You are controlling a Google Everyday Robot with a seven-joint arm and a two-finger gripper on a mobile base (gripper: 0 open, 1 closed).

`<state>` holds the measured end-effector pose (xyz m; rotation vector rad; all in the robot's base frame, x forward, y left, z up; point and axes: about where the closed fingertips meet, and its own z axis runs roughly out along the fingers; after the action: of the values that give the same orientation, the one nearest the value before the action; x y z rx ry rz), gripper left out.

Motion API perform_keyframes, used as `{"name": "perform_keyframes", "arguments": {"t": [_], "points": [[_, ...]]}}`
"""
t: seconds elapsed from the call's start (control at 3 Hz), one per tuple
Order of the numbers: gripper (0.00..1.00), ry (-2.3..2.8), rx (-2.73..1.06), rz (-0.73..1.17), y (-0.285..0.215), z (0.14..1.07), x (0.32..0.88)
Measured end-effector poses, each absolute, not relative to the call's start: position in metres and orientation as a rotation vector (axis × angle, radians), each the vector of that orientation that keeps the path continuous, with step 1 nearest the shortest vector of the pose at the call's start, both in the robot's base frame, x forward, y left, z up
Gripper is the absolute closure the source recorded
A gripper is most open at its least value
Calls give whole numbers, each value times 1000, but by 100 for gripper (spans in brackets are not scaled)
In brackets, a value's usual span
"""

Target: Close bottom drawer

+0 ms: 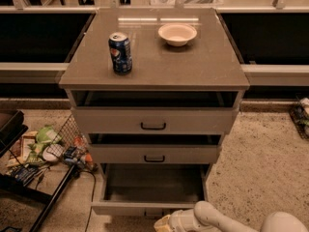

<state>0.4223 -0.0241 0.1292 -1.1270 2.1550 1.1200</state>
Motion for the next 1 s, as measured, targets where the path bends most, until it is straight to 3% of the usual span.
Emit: {"name": "perform_keyframes", "arguments": {"t": [0.67, 1.0], "points": [[100, 2125, -1164, 1086, -18, 129, 452], [100, 2092, -1166, 1023, -28, 133, 494]]}}
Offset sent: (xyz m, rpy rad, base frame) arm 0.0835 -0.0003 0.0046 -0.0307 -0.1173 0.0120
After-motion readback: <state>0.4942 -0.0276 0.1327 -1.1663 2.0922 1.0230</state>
